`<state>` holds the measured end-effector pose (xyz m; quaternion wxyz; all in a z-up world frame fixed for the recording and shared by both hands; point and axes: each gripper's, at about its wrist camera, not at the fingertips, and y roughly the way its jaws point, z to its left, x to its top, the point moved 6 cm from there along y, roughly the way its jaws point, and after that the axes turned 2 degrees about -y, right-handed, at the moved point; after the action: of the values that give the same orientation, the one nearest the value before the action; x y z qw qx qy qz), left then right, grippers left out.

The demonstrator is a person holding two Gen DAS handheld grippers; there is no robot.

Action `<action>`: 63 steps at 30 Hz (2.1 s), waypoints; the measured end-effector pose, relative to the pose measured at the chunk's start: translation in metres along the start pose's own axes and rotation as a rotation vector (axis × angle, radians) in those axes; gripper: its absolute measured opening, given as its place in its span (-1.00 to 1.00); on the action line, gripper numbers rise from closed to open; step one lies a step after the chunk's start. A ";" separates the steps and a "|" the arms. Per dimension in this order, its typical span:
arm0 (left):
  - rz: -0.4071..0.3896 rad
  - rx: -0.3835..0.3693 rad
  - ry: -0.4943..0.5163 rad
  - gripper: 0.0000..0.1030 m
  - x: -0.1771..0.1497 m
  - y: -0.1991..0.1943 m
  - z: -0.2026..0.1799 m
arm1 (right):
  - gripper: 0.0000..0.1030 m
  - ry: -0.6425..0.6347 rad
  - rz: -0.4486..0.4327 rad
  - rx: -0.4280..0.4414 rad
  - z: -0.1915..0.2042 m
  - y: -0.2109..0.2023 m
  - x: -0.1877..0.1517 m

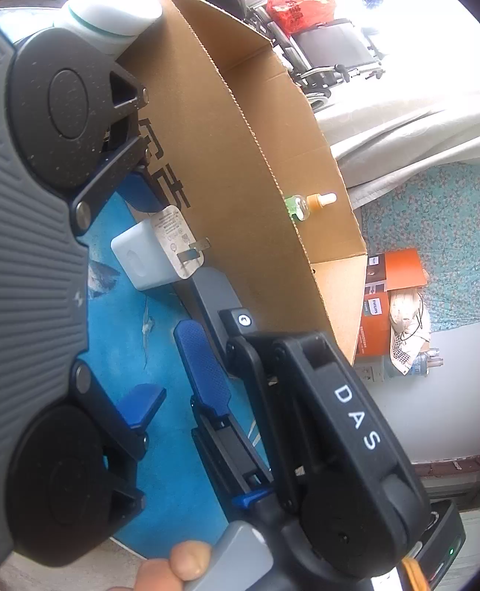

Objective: Organize rigid objects
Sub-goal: 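Close the right gripper around the white charger plug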

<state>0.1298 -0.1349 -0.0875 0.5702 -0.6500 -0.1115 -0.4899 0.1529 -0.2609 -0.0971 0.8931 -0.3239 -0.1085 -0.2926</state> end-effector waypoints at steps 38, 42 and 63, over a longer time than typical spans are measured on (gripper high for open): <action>0.002 -0.071 0.042 0.77 0.007 0.006 -0.013 | -0.16 0.001 0.014 0.035 -0.010 0.006 0.003; 0.002 -0.076 0.032 0.70 0.009 0.007 -0.008 | -0.16 0.002 -0.008 0.028 -0.012 -0.005 0.003; 0.002 -0.063 -0.014 0.34 0.014 0.031 0.007 | -0.20 -0.091 -0.041 -0.097 0.004 0.007 -0.003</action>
<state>0.1625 -0.1451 -0.0952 0.5491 -0.6712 -0.0990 -0.4880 0.1547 -0.2520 -0.0988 0.8643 -0.3776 -0.1414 -0.3006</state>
